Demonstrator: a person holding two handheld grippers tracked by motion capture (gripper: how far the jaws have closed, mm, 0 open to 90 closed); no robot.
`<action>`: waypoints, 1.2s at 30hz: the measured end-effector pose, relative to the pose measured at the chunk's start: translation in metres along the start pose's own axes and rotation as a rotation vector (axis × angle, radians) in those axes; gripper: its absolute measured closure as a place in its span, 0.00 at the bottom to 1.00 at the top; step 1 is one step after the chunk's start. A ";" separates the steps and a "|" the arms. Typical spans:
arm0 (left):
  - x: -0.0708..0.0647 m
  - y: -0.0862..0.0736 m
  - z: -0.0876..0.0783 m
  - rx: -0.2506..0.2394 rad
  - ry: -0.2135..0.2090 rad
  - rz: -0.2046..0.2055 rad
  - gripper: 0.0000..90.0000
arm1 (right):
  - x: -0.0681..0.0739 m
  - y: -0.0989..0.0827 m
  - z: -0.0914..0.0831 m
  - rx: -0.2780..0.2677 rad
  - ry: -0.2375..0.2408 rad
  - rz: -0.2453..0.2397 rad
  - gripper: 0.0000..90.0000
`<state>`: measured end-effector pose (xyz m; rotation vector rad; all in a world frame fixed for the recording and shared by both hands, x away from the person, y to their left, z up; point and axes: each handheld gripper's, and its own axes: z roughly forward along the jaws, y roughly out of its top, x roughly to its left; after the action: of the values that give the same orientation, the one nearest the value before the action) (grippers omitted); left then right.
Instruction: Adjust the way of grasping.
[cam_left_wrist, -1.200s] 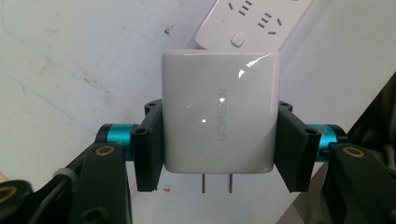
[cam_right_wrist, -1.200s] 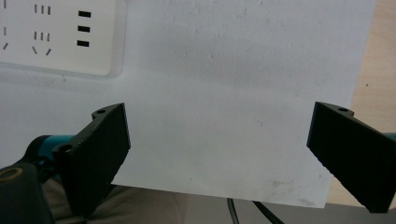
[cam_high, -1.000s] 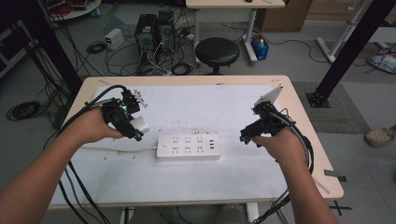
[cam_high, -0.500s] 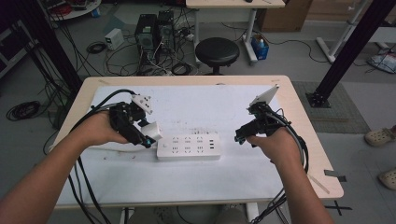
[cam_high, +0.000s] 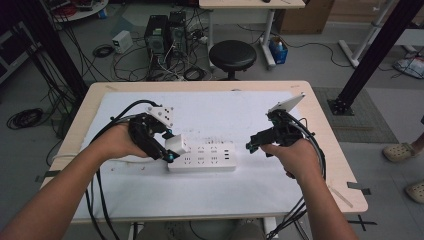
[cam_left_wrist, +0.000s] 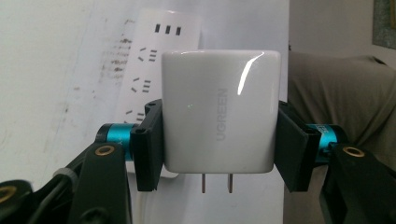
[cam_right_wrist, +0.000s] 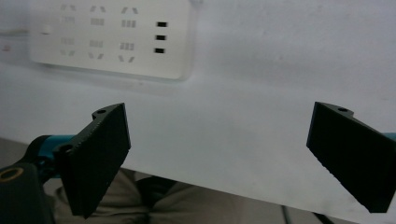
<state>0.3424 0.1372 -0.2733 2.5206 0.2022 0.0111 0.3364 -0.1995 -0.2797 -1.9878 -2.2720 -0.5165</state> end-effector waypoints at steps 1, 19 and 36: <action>0.000 0.001 0.001 -0.002 -0.002 0.003 0.47 | 0.000 0.000 0.000 -0.002 0.028 0.003 0.06; -0.009 0.015 0.019 -0.026 -0.008 0.049 0.47 | 0.014 -0.005 0.013 0.050 0.476 0.080 0.08; -0.020 0.037 0.039 -0.034 -0.011 0.105 0.47 | 0.036 -0.005 0.033 0.082 0.686 0.095 0.17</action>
<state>0.3299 0.0820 -0.2834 2.4938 0.0641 0.0418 0.3316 -0.1563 -0.3023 -1.5393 -1.7346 -0.9064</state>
